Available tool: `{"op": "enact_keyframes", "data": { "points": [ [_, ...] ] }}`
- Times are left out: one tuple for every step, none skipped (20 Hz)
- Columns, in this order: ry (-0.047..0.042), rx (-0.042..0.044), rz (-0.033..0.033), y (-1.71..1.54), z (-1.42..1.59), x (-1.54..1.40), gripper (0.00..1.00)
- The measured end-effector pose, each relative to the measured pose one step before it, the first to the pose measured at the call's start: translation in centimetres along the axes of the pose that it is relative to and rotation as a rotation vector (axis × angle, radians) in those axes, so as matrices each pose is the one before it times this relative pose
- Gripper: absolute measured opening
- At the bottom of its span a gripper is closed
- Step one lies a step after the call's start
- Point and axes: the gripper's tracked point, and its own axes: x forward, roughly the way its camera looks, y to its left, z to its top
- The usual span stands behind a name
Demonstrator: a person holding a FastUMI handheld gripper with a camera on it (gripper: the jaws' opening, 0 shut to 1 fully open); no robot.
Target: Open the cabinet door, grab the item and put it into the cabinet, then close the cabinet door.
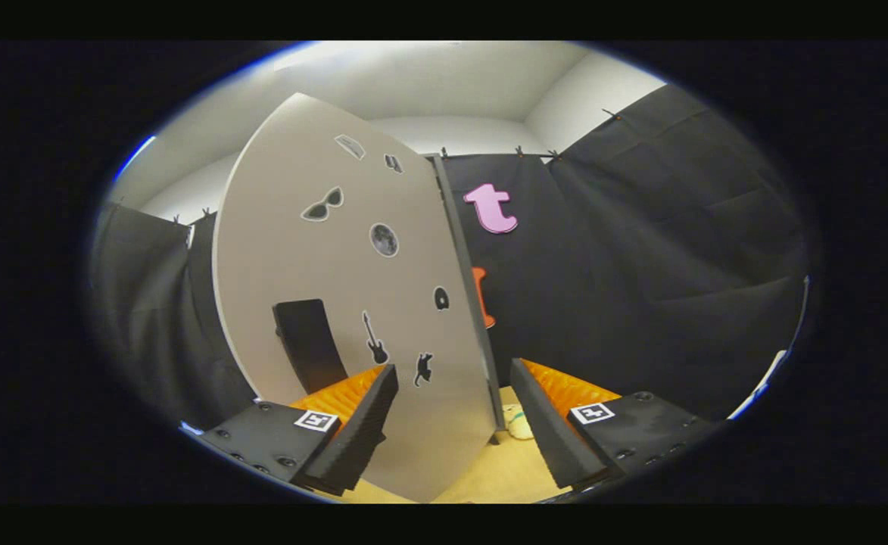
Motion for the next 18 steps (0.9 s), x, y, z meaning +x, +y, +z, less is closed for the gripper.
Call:
{"op": "enact_keyframes", "data": {
  "points": [
    [0.00759,0.00741,0.00882,0.52,-0.336,0.607,0.97],
    [0.00668,0.00203,0.00873,0.638,-0.353,0.412,0.97],
    [0.00526,-0.00103,0.00872,0.764,-0.266,0.335,0.97],
    [0.00206,-0.00345,0.01134,0.298,-0.037,0.354,0.97],
    [0.00247,-0.00586,0.01253,0.429,0.034,0.406,0.97],
    [0.00208,-0.00763,0.0119,0.699,-0.069,0.379,0.97],
    [0.00279,-0.00777,0.01437,1.109,-0.211,0.243,0.97],
    [0.00226,-0.00868,0.01869,1.189,-0.052,0.01,0.97],
    [0.00293,-0.00784,0.01964,1.077,0.04,0.348,0.97],
    [0.00497,-0.00898,0.02031,0.952,-0.027,0.376,0.96],
    [0.00417,-0.01134,0.01679,0.903,-0.18,0.224,0.96],
    [0.0048,-0.01435,0.01176,0.803,-0.15,0.252,0.96],
    [0.00617,-0.0151,0.01038,0.736,-0.065,0.322,0.96],
    [0.00528,-0.01409,0.01322,1.015,-0.099,0.7,0.97],
    [0.00534,-0.01341,0.01187,0.907,-0.058,0.705,0.97],
    [0.0054,-0.01185,0.0076,0.722,-0.059,0.651,0.97],
    [0.00449,-0.00956,0.00558,0.741,-0.114,0.701,0.97],
    [0.00411,-0.00275,0.00804,0.365,-0.123,0.5,0.97]
  ]
}}
